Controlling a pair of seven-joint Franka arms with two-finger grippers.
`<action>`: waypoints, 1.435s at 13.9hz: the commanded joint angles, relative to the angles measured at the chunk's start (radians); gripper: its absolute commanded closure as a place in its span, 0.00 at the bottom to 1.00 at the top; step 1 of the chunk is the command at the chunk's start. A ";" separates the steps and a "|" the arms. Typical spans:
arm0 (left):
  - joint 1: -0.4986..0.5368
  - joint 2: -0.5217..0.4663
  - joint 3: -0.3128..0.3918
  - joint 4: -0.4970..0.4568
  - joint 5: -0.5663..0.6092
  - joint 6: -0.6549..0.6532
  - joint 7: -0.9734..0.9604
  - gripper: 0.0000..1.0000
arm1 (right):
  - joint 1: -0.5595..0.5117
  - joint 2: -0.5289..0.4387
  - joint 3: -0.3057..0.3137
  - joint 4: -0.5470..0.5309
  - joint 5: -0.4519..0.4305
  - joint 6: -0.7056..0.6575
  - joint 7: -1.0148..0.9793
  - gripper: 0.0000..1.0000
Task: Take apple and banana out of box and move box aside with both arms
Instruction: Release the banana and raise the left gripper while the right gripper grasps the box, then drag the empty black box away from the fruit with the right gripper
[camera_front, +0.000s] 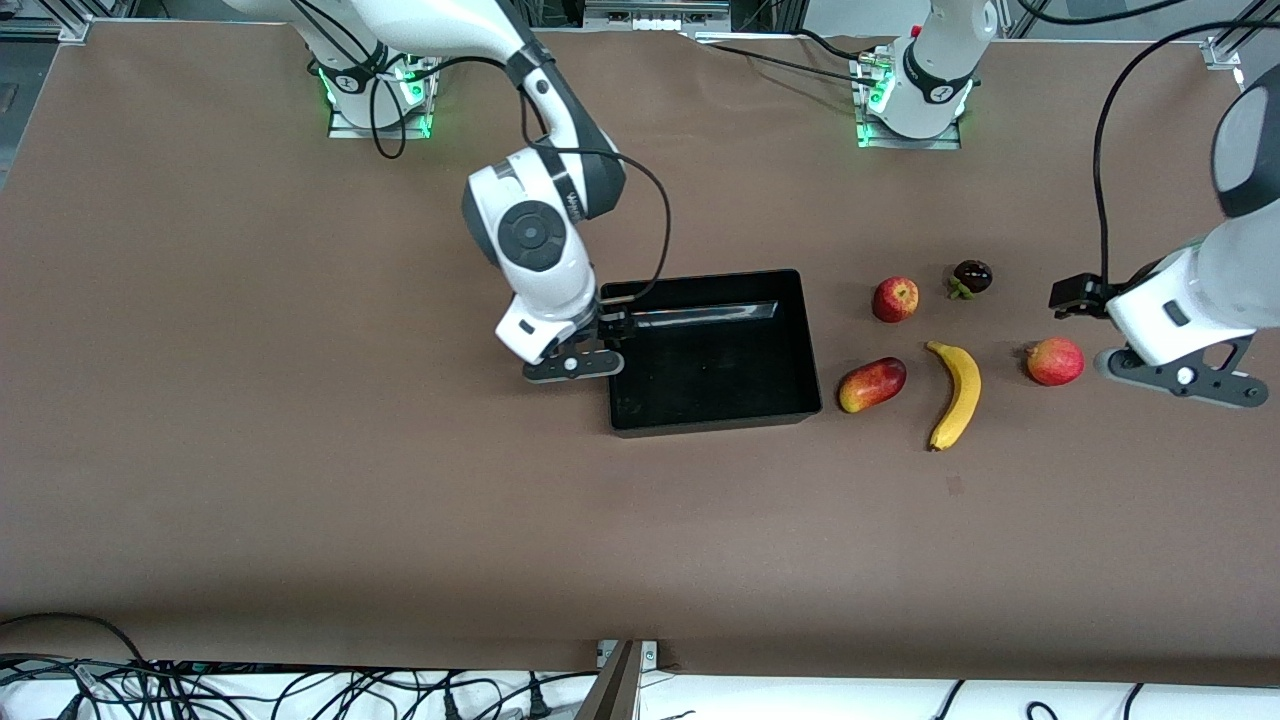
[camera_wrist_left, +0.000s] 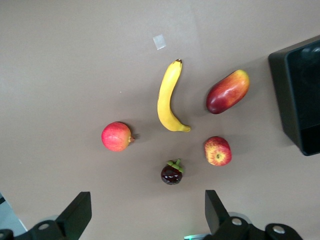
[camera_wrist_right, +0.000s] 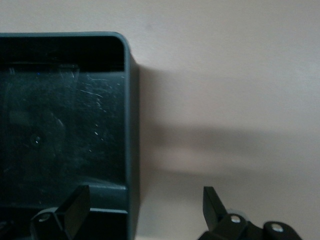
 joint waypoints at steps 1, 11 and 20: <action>-0.131 -0.142 0.230 -0.122 -0.140 0.043 -0.003 0.00 | 0.011 0.052 -0.015 0.022 0.017 0.050 0.018 0.03; -0.228 -0.393 0.385 -0.474 -0.217 0.295 -0.055 0.00 | 0.046 0.098 -0.015 0.022 0.017 0.113 0.041 0.64; -0.228 -0.393 0.374 -0.452 -0.216 0.245 -0.056 0.00 | -0.015 0.034 -0.043 0.024 0.022 0.017 0.018 1.00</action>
